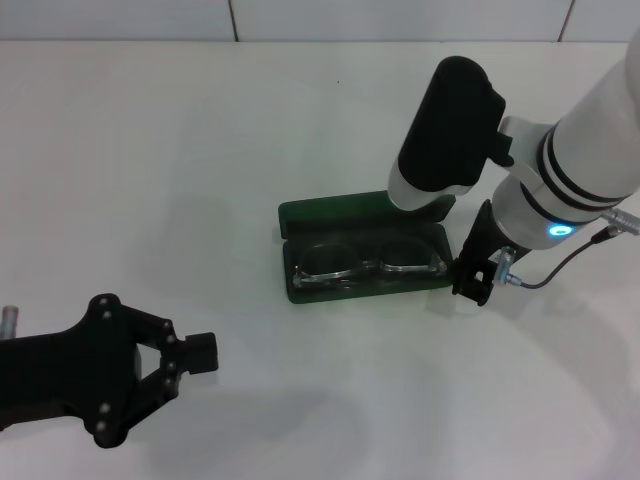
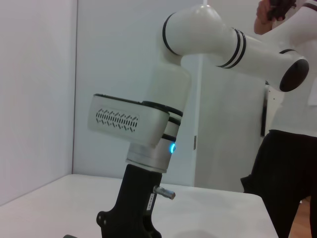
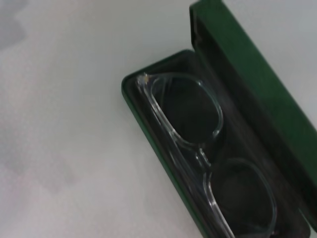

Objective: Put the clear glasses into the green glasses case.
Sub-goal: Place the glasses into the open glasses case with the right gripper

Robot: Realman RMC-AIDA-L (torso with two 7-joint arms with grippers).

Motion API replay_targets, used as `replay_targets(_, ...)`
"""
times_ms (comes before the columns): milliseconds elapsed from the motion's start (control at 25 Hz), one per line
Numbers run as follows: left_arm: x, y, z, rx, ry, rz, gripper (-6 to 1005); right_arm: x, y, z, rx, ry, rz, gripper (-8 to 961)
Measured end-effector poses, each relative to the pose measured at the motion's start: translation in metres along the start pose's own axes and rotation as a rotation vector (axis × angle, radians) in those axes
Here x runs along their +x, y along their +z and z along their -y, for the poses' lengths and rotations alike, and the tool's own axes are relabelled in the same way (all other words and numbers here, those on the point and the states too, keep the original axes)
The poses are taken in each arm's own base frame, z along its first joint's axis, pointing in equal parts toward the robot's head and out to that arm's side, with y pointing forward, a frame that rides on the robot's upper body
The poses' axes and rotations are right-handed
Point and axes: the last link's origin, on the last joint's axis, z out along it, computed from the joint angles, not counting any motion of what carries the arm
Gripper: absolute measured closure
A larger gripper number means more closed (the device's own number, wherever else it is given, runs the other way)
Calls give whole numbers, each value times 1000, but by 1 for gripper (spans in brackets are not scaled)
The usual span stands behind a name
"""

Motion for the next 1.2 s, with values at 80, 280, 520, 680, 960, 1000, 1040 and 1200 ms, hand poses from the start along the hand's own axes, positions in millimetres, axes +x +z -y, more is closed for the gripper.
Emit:
replay_targets(80, 0, 1, 0, -1, 1, -1, 945, 1, 2, 1, 1, 2, -1, 946)
replay_targets(280, 0, 1, 0, -2, -4, -2, 945, 2, 6, 4, 9, 2, 11, 945)
replay_targets(520, 0, 1, 0, -1, -6, -2, 944, 3, 11, 6, 4, -1, 20, 945)
replay_targets(680, 0, 1, 0, -1, -5, -1, 944, 1, 11, 7, 9, -4, 30, 945)
replay_targets(960, -1, 0, -1, 1, -5, -1, 944, -2, 13, 9, 20, -14, 49, 945)
replay_targets(1000, -1, 0, -1, 1, -5, -1, 944, -2, 13, 9, 21, -14, 51, 945)
replay_targets(1040, -1, 0, -1, 2, -5, -1, 944, -1, 13, 9, 21, -13, 52, 945)
replay_targets(1200, -1, 0, -1, 2, -6, -1, 944, -1, 12, 8, 20, -17, 52, 945)
